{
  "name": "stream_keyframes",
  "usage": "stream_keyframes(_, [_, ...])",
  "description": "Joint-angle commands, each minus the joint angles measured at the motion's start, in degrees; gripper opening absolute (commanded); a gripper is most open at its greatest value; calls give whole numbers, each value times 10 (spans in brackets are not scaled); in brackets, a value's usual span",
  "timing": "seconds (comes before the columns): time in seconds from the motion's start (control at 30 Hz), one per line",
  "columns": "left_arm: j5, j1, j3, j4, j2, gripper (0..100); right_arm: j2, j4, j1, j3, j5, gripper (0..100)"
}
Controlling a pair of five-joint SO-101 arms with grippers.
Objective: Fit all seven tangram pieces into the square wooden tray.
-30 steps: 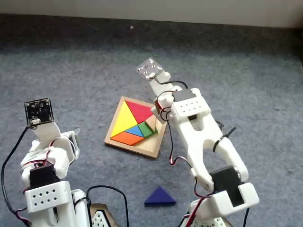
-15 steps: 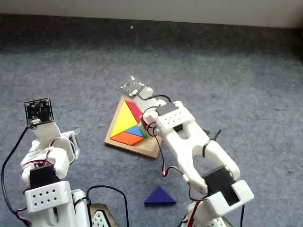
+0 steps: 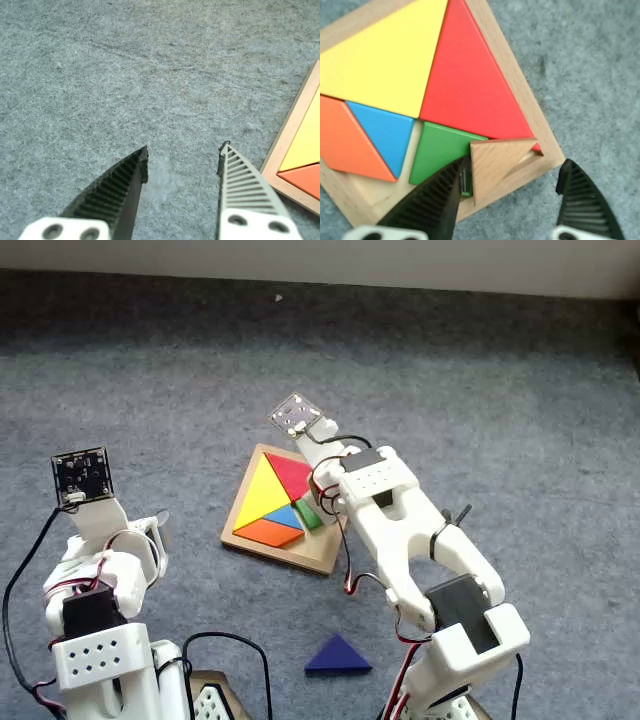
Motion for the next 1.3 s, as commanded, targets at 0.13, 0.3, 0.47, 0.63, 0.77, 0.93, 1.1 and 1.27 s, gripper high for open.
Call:
stream_keyframes(0.13, [5,10,-5,-7,-5,231,-44,16,7,-24,-6,265])
stream_keyframes(0.3, [5,10,-4,-9,-5,231,-87,12,7,-23,-6,265])
stream_keyframes(0.47, [5,10,-3,-10,-5,231,-80,-36,9,-4,-6,264])
stream_keyframes(0.63, [5,10,-3,-9,-5,231,-33,-54,13,7,-6,264])
stream_keyframes(0.77, [5,10,-3,-7,-5,231,-40,-54,25,7,-6,264])
stream_keyframes(0.93, [5,10,-3,-7,-5,231,-57,-53,34,11,-6,264])
stream_keyframes(1.1, [5,10,-4,-7,-5,231,-59,-53,38,11,-6,264])
stream_keyframes(1.27, [5,10,-4,-7,-5,231,-60,-15,39,7,-6,264])
